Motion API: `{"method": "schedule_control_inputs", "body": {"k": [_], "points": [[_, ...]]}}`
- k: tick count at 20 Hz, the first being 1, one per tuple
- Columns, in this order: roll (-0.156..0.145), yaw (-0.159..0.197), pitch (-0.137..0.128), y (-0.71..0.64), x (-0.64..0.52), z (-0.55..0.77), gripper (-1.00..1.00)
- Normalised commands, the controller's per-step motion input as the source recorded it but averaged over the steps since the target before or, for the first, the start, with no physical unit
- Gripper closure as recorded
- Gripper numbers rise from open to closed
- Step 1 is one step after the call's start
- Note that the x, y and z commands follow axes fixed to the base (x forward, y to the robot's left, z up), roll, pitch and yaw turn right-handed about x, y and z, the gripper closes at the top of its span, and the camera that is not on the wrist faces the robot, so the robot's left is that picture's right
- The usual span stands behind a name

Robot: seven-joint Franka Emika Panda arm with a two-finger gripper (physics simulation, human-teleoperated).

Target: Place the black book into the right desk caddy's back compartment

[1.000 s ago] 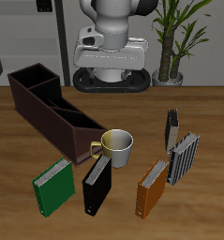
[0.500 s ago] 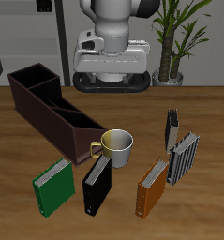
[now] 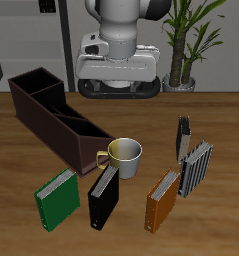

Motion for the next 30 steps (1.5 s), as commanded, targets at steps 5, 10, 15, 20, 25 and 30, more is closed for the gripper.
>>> {"method": "schedule_control_inputs", "body": {"k": [5,10,15,20,25,30], "points": [[0.006,0.003,-0.021,0.01,-0.02,0.13,-1.00],[0.006,-0.009,-0.017,0.00,0.08,0.10,-1.00],[-0.008,0.001,-0.003,0.05,0.16,0.03,-1.00],[-0.021,0.021,-0.013,-0.07,0.20,0.04,-1.00],[-0.029,-0.008,0.007,-0.18,0.25,0.01,-1.00],[-0.012,-0.008,0.008,-0.17,0.30,-0.01,-1.00]]}}
